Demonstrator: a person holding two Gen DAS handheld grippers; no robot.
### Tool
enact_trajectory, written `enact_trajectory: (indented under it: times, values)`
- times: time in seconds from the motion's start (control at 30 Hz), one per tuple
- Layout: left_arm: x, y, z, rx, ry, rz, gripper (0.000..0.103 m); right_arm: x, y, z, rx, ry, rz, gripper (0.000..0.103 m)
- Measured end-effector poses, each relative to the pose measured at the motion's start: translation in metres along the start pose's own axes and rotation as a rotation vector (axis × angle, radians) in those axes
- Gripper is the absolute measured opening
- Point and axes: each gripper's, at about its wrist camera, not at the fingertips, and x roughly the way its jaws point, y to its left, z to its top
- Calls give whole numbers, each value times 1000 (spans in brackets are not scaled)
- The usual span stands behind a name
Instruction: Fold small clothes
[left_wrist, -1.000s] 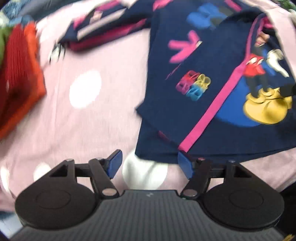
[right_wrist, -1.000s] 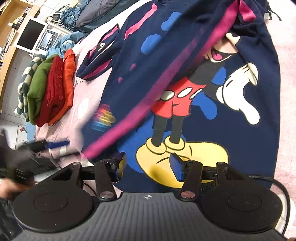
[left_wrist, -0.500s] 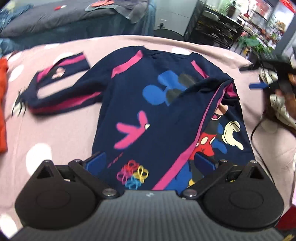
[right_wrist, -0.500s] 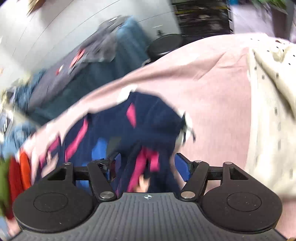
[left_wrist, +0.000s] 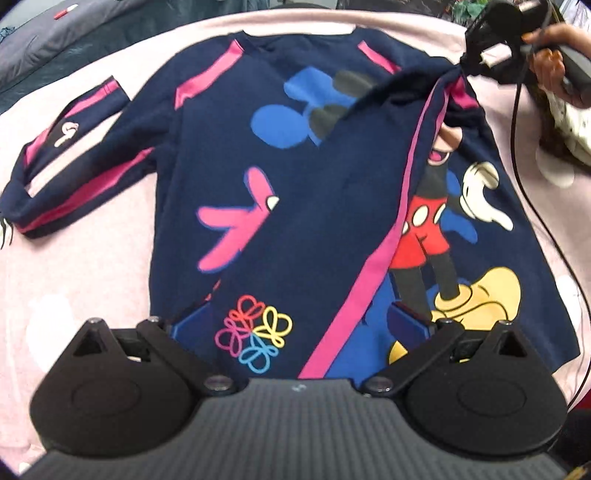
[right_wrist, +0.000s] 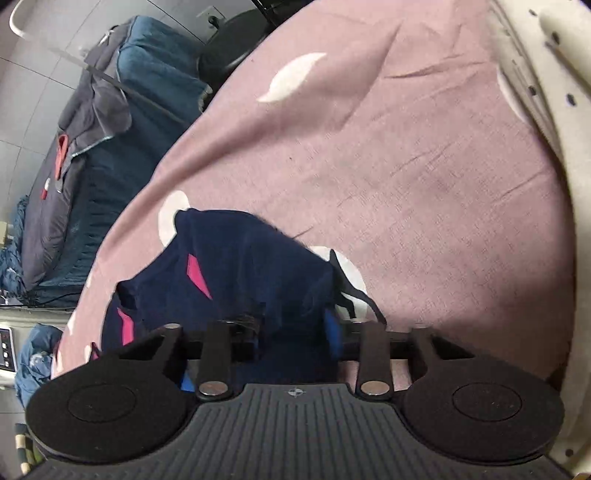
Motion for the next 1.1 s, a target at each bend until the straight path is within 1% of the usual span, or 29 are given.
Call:
enact_trajectory:
  times: [0.1,0.17,0.23,0.3,0.37,0.4,0.43,0.47,0.5,0.53,0.57,0.6,0.63,0.67,0.7,0.77,0.87,0.93,1.0,1.03,1.1]
  values:
    - [7,1,-2,7,25,-11,102,-18,13,12,-104,-120,-76,3]
    - [14,2,-3,7,48,-9,102,-23,25,26,-171,-177,-73,2]
    - [20,3,-4,8,76,-15,102,-23,42,36,-269,-219,-110,2]
    - [28,3,-6,2,112,-14,102,-10,57,44,-372,-218,-154,2]
    - [33,4,-9,-14,131,-7,102,12,62,49,-425,-138,-180,3]
    - [32,5,-9,-20,128,-7,102,17,62,49,-433,-127,-170,4]
    - [31,6,-10,-22,125,-9,102,17,62,47,-444,-146,-151,11]
    - [31,7,-11,-24,125,-9,102,13,63,43,-463,-186,-138,27]
    - [32,8,-11,-27,128,-6,102,6,64,37,-483,-239,-149,36]
    - [32,10,-11,-29,132,-6,102,-5,64,29,-503,-296,-163,56]
    - [33,11,-11,-32,134,-6,103,-17,63,19,-527,-340,-150,69]
    - [34,13,-12,-35,134,-8,103,-26,64,11,-559,-355,-112,70]
    - [34,15,-11,-38,133,-10,103,-34,62,2,-604,-345,-70,71]
    - [35,16,-11,-42,133,-13,103,-43,59,-9,-653,-336,-49,71]
    - [35,17,-11,-46,134,-17,103,-49,55,-20,-697,-332,-47,71]
    - [36,18,-10,-45,136,-18,103,-61,40,-42,-747,-321,-73,71]
    - [37,17,-8,-33,141,-14,103,-67,14,-67,-750,-288,-109,71]
    - [36,15,-8,-32,142,-14,103,-59,4,-80,-782,-252,-146,70]
    - [35,15,-7,-36,141,-19,103,-48,0,-89,-811,-233,-162,65]
    - [34,15,-7,-40,139,-24,103,-43,-1,-90,-817,-230,-164,62]
    - [33,17,-7,-50,138,-35,103,-32,0,-90,-829,-244,-181,62]
